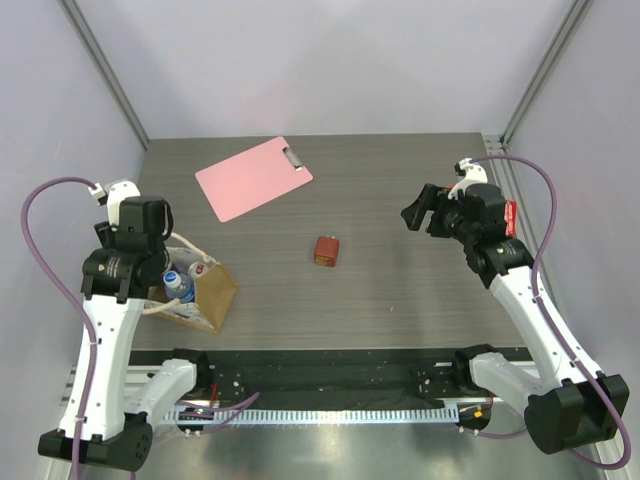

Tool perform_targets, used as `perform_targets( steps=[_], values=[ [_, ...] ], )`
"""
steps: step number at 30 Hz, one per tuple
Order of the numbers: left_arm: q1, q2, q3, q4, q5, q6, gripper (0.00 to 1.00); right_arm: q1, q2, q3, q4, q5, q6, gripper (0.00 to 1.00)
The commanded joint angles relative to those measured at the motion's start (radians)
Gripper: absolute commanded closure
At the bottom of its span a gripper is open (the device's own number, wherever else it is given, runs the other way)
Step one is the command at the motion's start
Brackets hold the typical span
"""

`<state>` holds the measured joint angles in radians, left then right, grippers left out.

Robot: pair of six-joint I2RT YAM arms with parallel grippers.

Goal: Place the beverage into the canvas bag

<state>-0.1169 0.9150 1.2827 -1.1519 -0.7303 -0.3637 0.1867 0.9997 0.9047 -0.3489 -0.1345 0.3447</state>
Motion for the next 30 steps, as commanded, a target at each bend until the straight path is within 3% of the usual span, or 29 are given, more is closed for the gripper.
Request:
perform_targets(
  steps=[1,10,13,18,30],
  values=[
    [0.003,-0.036,0.006,-0.029,-0.040,0.014,1.00,-0.003,-0.007,-0.006,0.056,-0.024,0.011,0.15],
    [0.005,-0.005,0.006,-0.038,0.032,-0.014,1.00,-0.003,-0.021,-0.009,0.057,-0.027,0.010,0.15],
    [0.003,-0.008,0.079,-0.032,0.000,0.014,1.00,-0.001,-0.026,-0.009,0.056,-0.027,0.010,0.15],
    [0.003,-0.039,0.165,0.008,0.075,0.022,1.00,-0.003,-0.021,-0.004,0.056,-0.030,0.010,0.15],
    [0.003,-0.042,0.058,0.024,0.124,-0.004,1.00,-0.003,-0.022,-0.007,0.059,-0.036,0.011,0.15]
  ],
)
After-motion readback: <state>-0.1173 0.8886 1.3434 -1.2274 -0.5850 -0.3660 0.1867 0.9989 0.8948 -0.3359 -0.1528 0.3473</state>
